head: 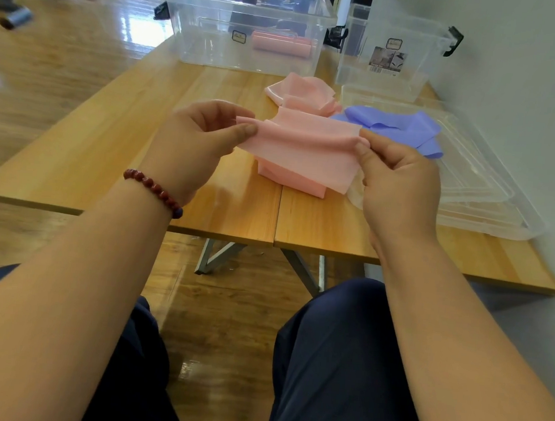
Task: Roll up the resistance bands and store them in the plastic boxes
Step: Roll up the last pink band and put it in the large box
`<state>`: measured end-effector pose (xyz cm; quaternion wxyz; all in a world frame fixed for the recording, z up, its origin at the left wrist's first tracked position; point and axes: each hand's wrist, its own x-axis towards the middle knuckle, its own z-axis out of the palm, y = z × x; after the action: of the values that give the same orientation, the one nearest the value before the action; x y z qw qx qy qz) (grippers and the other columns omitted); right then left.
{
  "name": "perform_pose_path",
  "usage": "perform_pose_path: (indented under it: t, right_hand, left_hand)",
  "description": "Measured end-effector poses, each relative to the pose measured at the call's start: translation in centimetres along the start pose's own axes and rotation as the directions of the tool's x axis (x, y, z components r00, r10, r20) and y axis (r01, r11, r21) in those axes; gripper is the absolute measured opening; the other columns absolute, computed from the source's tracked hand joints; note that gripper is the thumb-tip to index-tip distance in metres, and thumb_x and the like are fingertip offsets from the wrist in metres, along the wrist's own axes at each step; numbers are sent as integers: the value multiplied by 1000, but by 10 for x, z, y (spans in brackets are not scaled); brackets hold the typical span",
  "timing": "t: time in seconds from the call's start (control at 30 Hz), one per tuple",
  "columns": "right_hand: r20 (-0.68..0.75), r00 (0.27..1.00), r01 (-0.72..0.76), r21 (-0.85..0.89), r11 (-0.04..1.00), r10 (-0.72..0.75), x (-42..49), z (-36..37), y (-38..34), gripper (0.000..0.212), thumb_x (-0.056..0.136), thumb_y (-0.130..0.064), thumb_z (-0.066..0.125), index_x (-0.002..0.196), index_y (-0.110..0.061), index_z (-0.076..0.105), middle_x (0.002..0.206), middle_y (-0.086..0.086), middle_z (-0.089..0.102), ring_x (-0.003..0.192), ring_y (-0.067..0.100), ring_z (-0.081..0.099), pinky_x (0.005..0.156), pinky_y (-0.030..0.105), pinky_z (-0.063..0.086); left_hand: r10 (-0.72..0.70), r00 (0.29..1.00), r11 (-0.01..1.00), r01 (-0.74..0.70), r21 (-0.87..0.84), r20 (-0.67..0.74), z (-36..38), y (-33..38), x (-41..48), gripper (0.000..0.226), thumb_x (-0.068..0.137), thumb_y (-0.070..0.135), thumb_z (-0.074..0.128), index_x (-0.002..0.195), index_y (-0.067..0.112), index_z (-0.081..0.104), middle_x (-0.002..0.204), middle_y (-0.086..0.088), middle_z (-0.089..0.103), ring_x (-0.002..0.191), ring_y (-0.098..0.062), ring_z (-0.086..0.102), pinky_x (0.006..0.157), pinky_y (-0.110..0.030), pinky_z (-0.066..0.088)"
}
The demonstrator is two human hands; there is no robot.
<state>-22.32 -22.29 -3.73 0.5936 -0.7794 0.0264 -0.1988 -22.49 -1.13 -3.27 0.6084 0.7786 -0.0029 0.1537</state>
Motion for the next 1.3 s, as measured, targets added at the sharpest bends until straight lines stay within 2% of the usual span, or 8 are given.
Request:
perform_pose_path:
  t: [0.2, 0.4, 0.53, 0.73, 0.9, 1.0, 1.17, 1.3]
  right_hand:
    - [62, 998, 3, 8, 1000, -3, -2, 2, 0, 46, 92, -29, 68, 136, -23, 57, 113, -12, 63, 100, 0, 57, 76, 9, 49]
    - [87, 996, 28, -30, 999, -26, -1, 1, 0, 41, 97, -28, 60, 137, -25, 56, 124, -10, 62, 107, 3, 57, 77, 10, 49]
    - [112, 993, 51, -45, 998, -46, -1, 1, 1, 42, 98, -30, 58, 140, -25, 53, 118, -8, 64, 107, 6, 58, 81, 11, 49]
    - [56, 997, 45, 22, 999, -46, 0, -1, 3, 21, 93, -27, 67, 114, -28, 67, 101, -7, 68, 98, 8, 63, 82, 25, 56]
    - [70, 998, -2, 84, 996, -3, 2, -4, 0, 11, 93, -28, 66, 102, -22, 69, 89, -10, 63, 71, -7, 57, 60, 11, 44]
    - [80, 997, -23, 109, 994, 15, 3, -4, -1, 6, 95, -25, 63, 99, -22, 67, 83, -14, 64, 63, -11, 55, 57, 8, 43]
    - [90, 995, 24, 102, 994, -34, 3, -5, -3, 13, 98, -19, 59, 104, -30, 59, 71, -10, 66, 60, -6, 55, 60, 11, 43]
    - [93, 995, 25, 86, 996, -33, 2, -7, -3, 12, 97, -20, 61, 102, -28, 66, 90, -12, 65, 75, -3, 56, 60, 7, 43]
  left_hand:
    - [-4, 1000, 1000, 5, -19, 19, 1, 1, -2, 11, 92, 22, 65, 91, 33, 67, 96, 10, 68, 99, -10, 62, 87, -27, 54]
    - [-13, 1000, 999, 13, -32, 11, 2, 1, -1, 9, 91, 22, 66, 87, 30, 67, 90, 11, 67, 92, -6, 61, 86, -27, 54]
    - [-13, 1000, 999, 13, -36, -1, 0, 0, 1, 7, 91, 24, 65, 88, 29, 67, 91, 9, 67, 93, -8, 61, 86, -28, 55]
    - [-18, 1000, 998, 18, -61, -1, 0, 0, 1, 6, 91, 23, 65, 91, 29, 65, 94, 8, 66, 94, -8, 62, 84, -26, 54]
    - [-30, 999, 992, 24, -127, -41, -2, 2, 1, 14, 90, 24, 68, 96, 33, 59, 95, 5, 69, 94, -10, 65, 83, -26, 56]
    - [-14, 999, 992, 8, -127, -46, -2, 3, 0, 11, 89, 23, 69, 92, 32, 62, 88, 10, 70, 91, -7, 65, 83, -26, 56]
    - [-10, 999, 994, 7, -108, -31, -2, 3, -1, 9, 89, 24, 67, 93, 32, 69, 91, 15, 70, 90, 2, 64, 81, -22, 55]
    - [-9, 1000, 996, 10, -90, 12, -2, 3, -2, 15, 87, 24, 69, 100, 32, 69, 98, 14, 71, 99, -4, 65, 84, -23, 55]
